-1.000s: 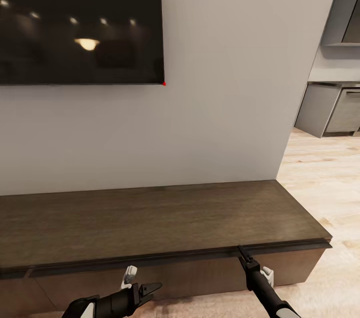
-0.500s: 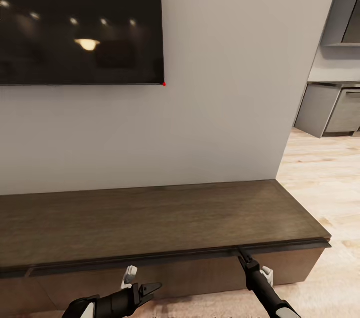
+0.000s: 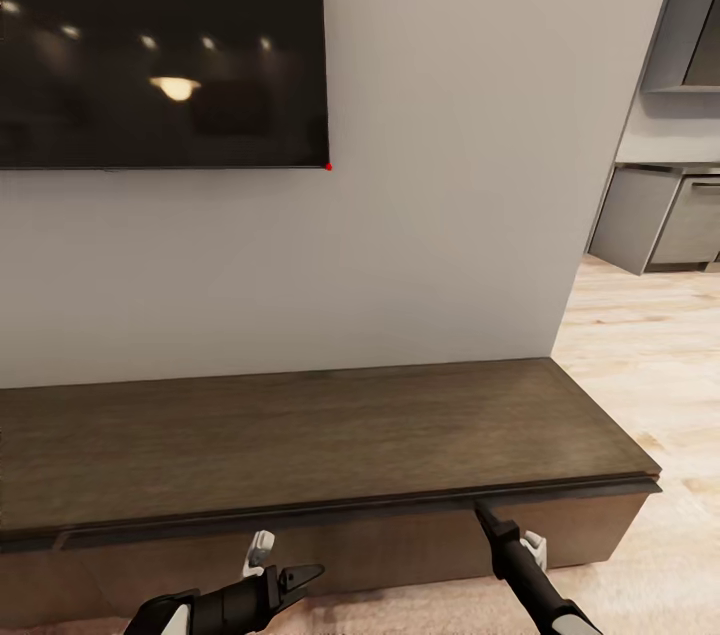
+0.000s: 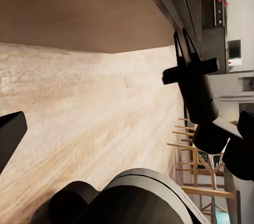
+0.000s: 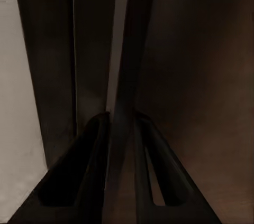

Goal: Place each of the two pumpkins and all three candles from the living room inside a cabinet in the living room (use any cabinet), then make sure every cabinet is closed, and position the cauldron so it is next to a table in the living room.

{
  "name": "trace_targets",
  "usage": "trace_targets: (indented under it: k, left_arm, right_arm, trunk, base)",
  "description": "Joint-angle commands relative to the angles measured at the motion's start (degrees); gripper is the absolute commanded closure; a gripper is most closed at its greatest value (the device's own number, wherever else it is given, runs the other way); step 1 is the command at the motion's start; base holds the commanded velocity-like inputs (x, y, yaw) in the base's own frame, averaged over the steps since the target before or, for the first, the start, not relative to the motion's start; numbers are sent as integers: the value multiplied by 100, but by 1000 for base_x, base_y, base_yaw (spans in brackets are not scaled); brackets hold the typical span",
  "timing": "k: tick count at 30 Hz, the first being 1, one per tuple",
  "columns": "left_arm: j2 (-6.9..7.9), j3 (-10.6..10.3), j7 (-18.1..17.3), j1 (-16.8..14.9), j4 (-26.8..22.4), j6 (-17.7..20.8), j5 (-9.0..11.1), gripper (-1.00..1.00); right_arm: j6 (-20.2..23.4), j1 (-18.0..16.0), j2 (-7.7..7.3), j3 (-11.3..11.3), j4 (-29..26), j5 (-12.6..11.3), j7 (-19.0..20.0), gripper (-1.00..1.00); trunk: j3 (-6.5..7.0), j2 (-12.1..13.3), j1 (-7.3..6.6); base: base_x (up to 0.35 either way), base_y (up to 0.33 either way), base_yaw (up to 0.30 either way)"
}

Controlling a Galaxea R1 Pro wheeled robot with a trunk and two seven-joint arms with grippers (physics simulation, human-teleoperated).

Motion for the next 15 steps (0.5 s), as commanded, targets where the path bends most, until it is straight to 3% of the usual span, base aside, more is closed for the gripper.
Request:
trace_targets:
  k: [1, 15]
  left_arm:
    - [6, -25, 7, -3, 0, 42, 50, -100]
    - [5, -25, 7, -3, 0, 42, 50, -100]
  right_arm:
    - [110, -7, 3, -102, -19, -55, 118, 100]
    - [110, -9, 1, -103, -19, -57, 118, 100]
  trunk:
    - [-4, -3, -2]
    - [-4, -3, -2]
  base:
    - [-5, 0, 0]
    - [0, 0, 0]
